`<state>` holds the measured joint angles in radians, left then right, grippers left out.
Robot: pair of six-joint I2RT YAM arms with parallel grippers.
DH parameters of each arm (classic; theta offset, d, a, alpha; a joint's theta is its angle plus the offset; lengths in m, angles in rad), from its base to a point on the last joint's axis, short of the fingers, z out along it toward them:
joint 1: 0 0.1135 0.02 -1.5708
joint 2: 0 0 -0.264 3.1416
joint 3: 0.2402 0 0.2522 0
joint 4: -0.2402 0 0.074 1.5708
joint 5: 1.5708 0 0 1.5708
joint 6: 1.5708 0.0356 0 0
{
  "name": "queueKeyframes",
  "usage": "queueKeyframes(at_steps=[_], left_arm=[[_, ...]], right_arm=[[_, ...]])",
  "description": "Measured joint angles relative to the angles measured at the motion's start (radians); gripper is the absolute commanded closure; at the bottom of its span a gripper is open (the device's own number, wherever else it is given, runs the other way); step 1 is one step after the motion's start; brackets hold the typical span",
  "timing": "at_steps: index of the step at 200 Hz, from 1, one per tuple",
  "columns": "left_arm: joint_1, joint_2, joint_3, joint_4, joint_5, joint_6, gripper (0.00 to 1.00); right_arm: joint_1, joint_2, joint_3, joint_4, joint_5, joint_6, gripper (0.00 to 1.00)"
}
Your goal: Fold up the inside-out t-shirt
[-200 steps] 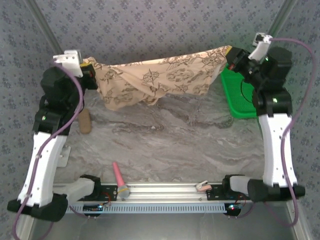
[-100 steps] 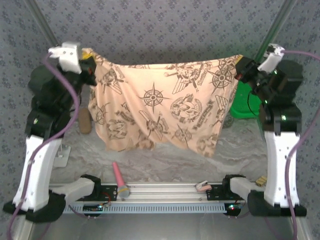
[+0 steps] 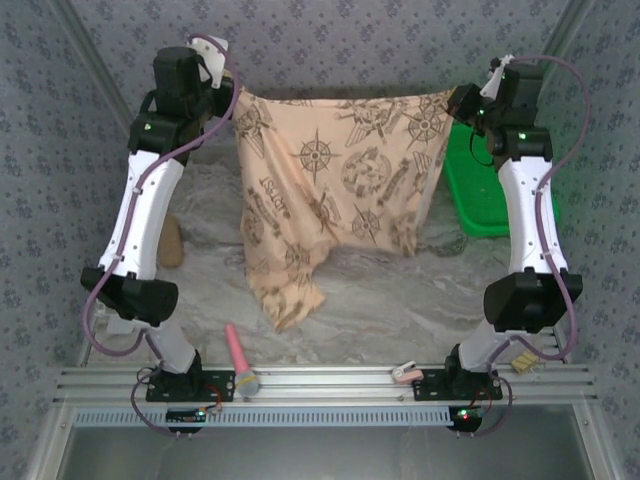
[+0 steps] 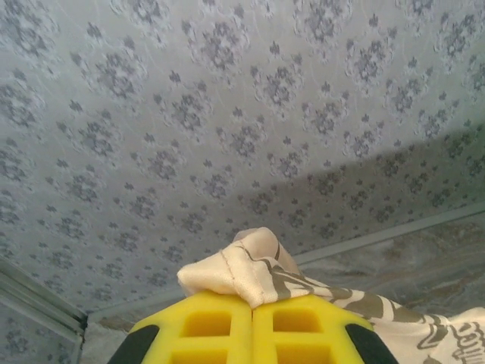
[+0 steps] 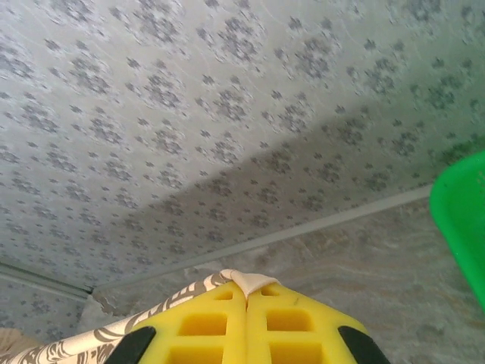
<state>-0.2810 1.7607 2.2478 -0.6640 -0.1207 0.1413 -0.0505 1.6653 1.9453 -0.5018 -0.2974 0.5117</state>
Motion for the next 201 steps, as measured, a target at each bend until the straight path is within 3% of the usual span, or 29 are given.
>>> queueKeyframes(at_steps=[41,89,125,169,201], left_arm=[[-0.007,-0.032,0.062,-0.071,0.005,0.003,1.00],[-0.076,-0.259,-0.123,-0.113,0.039,0.031,1.00],[-0.170,-0.417,-0.134,-0.119,0.035,0.063,1.00],[-0.232,-0.515,-0.144,-0.087,0.061,0.079,1.00],[-0.218,-0.428,-0.082,-0.088,0.042,0.134,1.00]], right_arm=[[0.000,-0.070,0.003,-0.005,-0.014,-0.011,1.00],[0.044,-0.420,-0.272,-0.011,-0.005,0.013,1.00],[0.084,-0.596,-0.295,-0.048,-0.004,0.059,1.00],[0.086,-0.576,-0.142,-0.124,0.010,0.119,1.00],[0.086,-0.449,-0.105,-0.140,0.033,0.143,1.00]])
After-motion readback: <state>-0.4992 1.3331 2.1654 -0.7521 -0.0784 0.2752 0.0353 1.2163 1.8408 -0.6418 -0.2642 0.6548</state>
